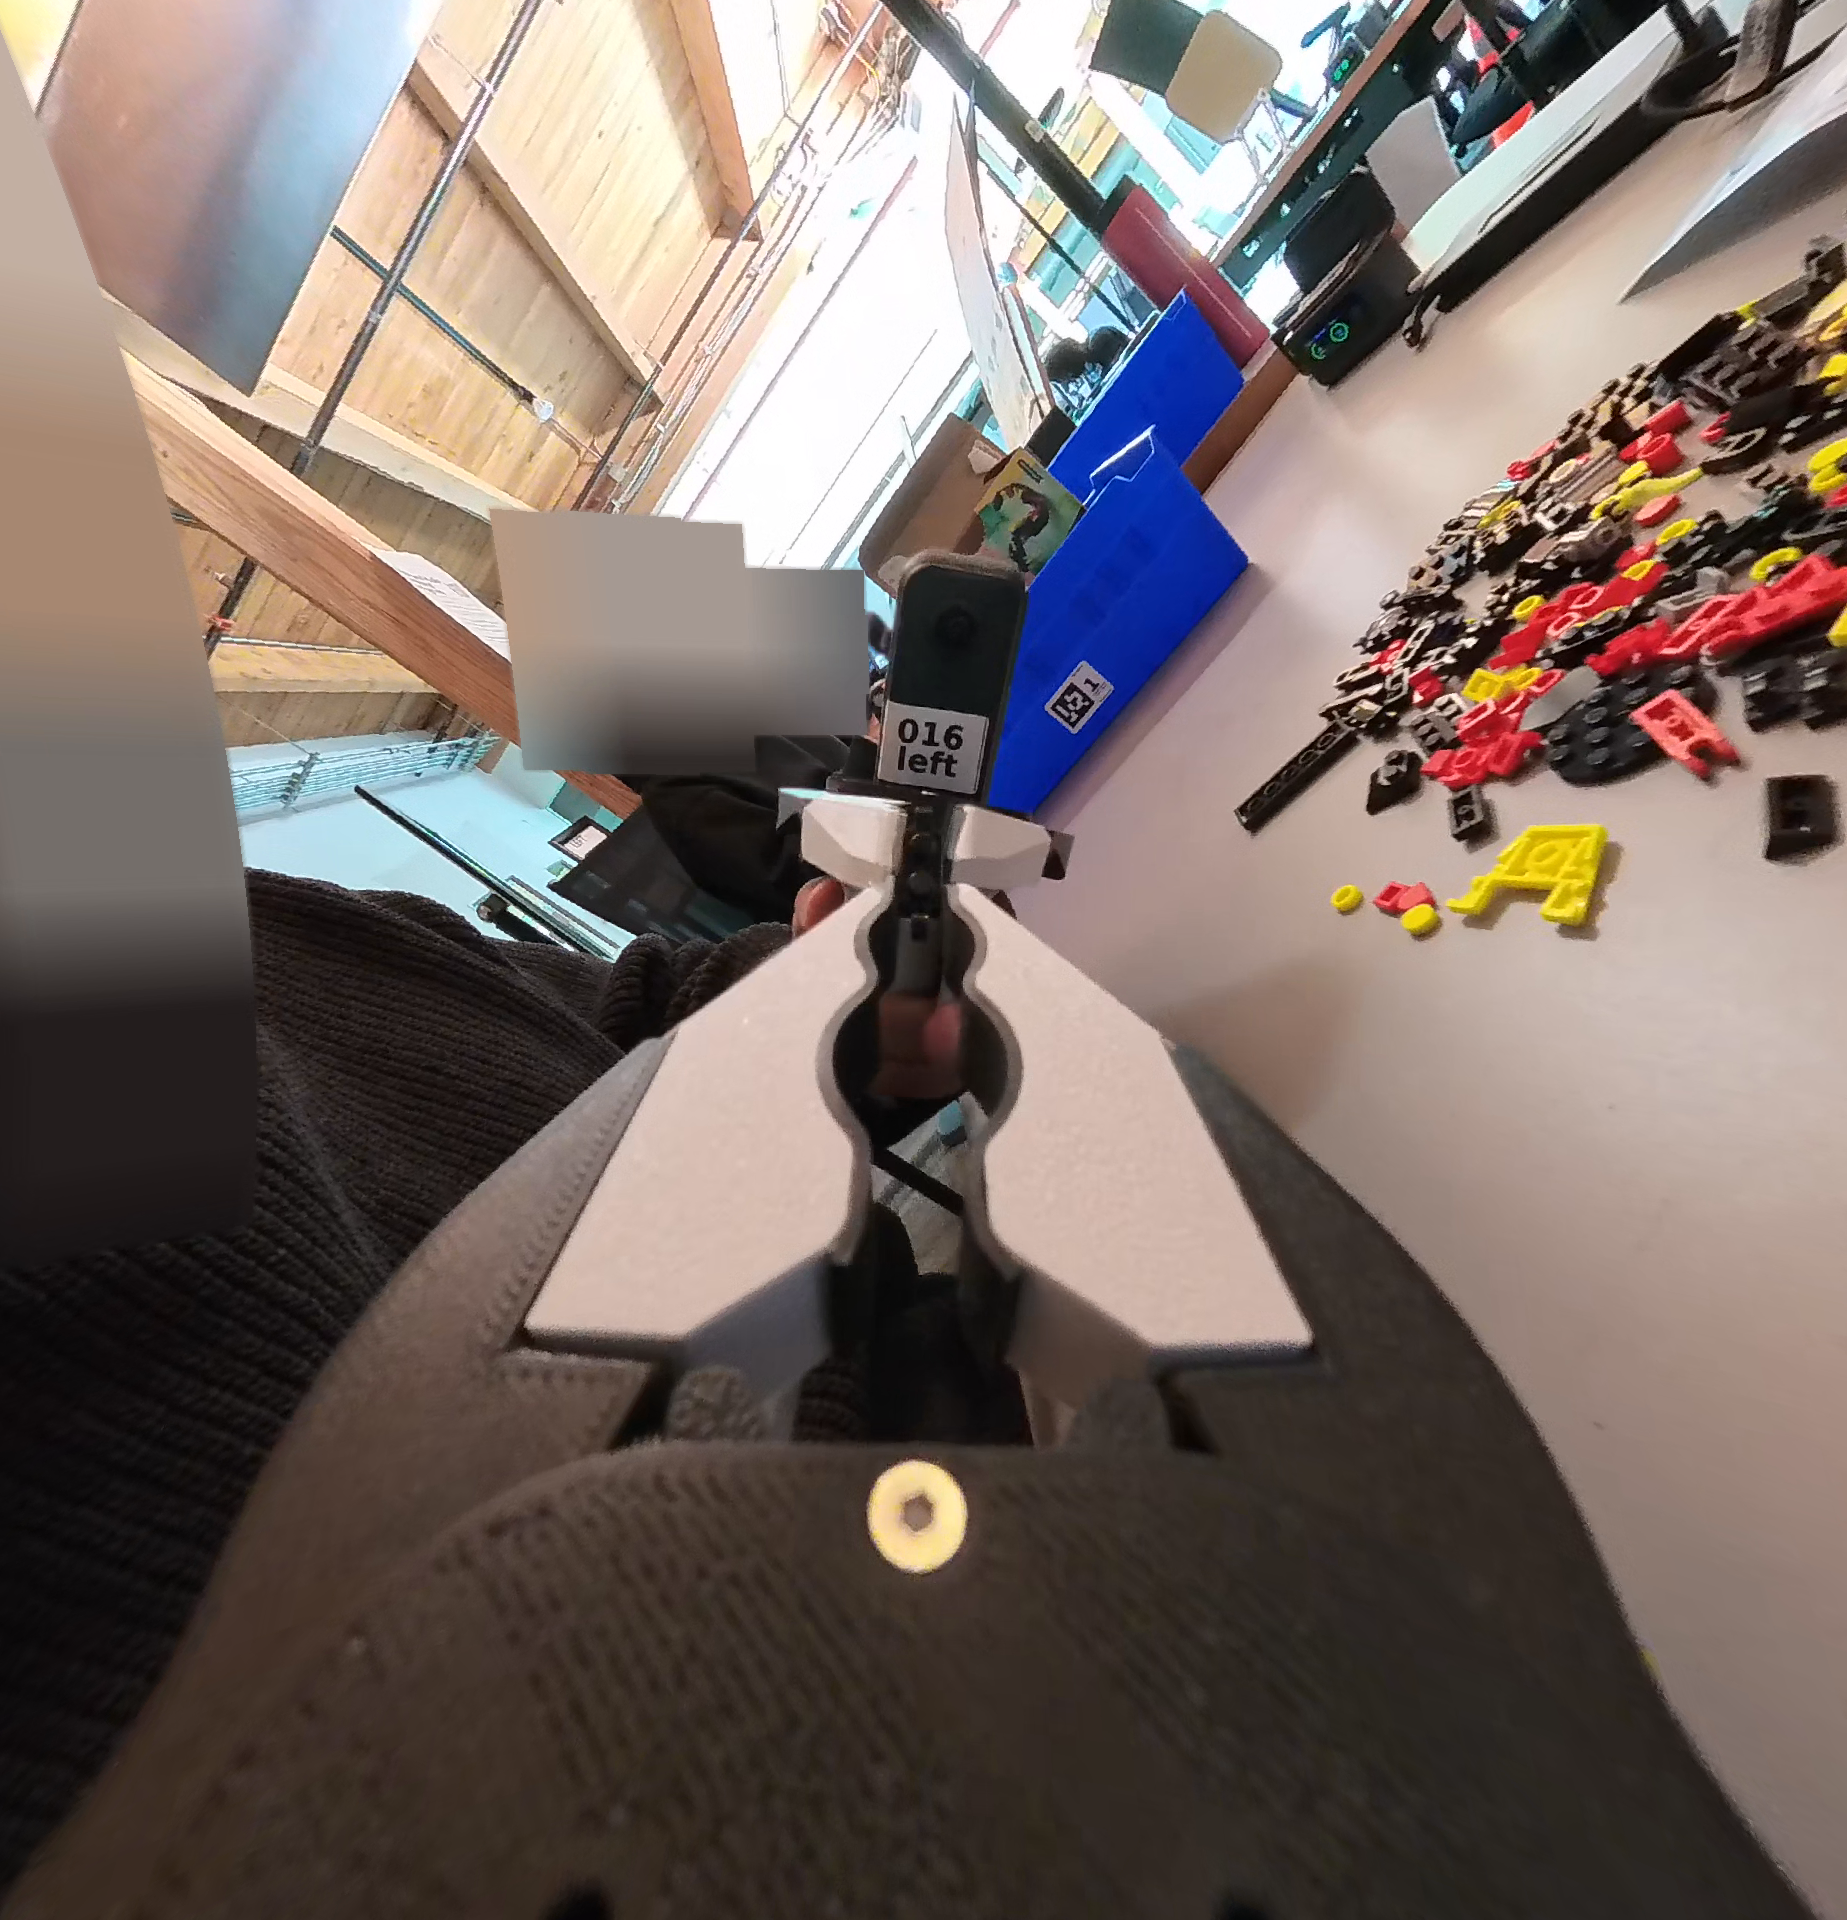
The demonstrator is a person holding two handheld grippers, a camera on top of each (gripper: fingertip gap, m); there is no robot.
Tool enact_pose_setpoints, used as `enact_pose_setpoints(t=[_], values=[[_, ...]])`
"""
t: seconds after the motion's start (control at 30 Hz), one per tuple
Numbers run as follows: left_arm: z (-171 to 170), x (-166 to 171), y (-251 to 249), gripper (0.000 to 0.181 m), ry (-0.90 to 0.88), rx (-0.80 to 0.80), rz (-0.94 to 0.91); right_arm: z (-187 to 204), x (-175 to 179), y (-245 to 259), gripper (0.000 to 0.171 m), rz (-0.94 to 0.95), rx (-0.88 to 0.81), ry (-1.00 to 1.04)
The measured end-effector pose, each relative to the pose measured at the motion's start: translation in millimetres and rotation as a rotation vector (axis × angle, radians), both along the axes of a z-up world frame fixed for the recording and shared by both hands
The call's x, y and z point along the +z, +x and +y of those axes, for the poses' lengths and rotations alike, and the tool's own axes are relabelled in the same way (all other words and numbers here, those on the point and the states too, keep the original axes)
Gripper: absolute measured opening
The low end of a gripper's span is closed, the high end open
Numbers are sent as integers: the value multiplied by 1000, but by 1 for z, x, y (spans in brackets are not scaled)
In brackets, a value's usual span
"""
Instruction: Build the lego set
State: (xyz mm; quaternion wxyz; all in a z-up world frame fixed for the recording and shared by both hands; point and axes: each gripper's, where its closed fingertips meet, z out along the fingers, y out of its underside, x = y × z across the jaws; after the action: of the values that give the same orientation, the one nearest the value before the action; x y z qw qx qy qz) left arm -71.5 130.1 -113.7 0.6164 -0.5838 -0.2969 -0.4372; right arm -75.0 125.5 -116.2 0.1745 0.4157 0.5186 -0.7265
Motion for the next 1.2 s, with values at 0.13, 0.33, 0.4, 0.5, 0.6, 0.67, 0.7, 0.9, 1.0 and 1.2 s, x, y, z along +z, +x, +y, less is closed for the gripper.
enact_pose_setpoints(t=[0.13, 0.33, 0.4, 0.5, 0.6, 0.67, 0.7, 0.9, 1.0, 1.2], values=[[0, 0, 1, 4, 6, -14, -5, 0, 1, 1, 5, -3, 10, -5], [-1, -1, 5, 3, 2, -53, 20, 2, 2, 2, 5, -13, 33, -31], [-1, 0, 6, 4, 2, -59, 29, 1, 3, 2, 5, -9, 35, -34], [-1, -1, 7, 4, 2, -63, 26, 1, 3, 3, 5, -11, 40, -37], [-1, 0, 6, 4, 6, -56, 23, 2, 4, 2, 5, -2, 33, -31], [-1, 1, 4, 4, 16, -45, 3, 7, 8, -1, 4, 32, 1, -26], [-2, 0, 2, 4, 18, -44, -10, 13, 11, -4, 6, 53, -24, -19], [-4, -1, -6, 4, 37, -32, -91, 21, 12, -3, 13, 366, -107, 353], [-2, -3, -2, 4, 28, -56, -108, 17, 6, 0, 15, 612, -152, 663], [-1, -6, 1, 4, 14, -69, -112, 8, -4, 6, 12, 778, -154, 854]])
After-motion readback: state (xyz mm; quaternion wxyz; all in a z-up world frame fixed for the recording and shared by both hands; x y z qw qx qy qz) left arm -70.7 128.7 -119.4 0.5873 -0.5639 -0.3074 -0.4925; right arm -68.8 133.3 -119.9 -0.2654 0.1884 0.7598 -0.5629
